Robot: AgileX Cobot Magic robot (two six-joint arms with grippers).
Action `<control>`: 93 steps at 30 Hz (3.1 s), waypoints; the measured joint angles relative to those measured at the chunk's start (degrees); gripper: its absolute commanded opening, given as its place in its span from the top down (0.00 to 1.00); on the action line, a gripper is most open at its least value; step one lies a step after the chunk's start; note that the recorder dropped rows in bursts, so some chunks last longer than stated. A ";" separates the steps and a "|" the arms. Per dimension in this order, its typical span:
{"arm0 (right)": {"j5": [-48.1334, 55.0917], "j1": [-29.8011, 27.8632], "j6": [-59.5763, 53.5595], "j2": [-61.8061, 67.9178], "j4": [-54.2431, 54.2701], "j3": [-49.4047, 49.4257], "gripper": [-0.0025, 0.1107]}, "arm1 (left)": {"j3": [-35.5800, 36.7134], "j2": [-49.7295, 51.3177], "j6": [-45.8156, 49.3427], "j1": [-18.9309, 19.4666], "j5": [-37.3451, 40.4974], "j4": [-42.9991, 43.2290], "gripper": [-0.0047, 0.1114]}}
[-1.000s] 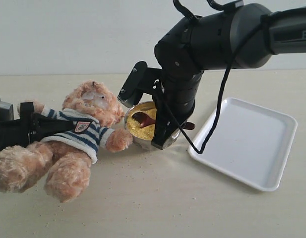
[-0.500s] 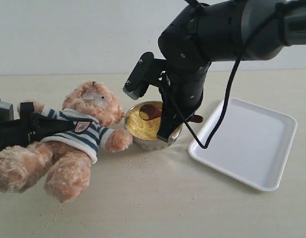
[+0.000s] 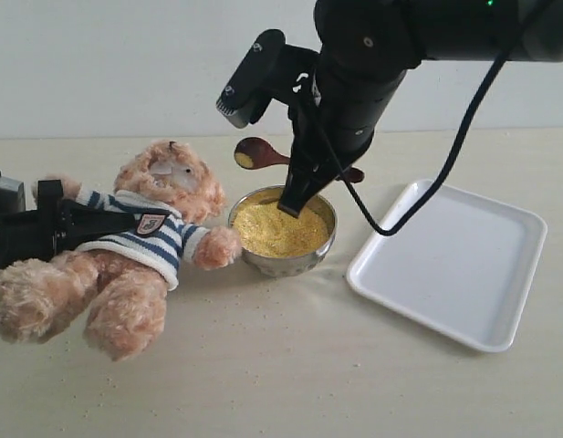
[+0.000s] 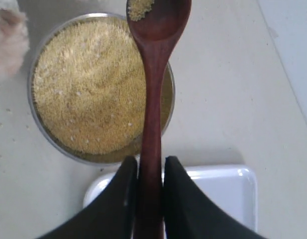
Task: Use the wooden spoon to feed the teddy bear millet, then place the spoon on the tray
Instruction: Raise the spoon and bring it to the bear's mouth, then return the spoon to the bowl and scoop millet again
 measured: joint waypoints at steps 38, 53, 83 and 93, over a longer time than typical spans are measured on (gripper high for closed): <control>-5.51 5.62 -7.27 6.34 0.18 -7.63 0.98 | -1.04 0.00 -2.51 0.00 0.00 0.10 0.92; -5.69 9.03 -4.19 11.05 -15.18 -7.81 0.98 | -1.04 0.00 -3.36 0.00 -0.11 0.10 0.92; 16.34 -7.23 -9.51 -0.19 11.40 -6.39 0.98 | -1.04 0.00 -2.51 0.00 -0.11 0.10 0.92; 11.45 -7.43 -9.48 7.21 13.03 -5.48 0.98 | -1.04 0.00 -2.31 0.00 -0.11 0.10 0.92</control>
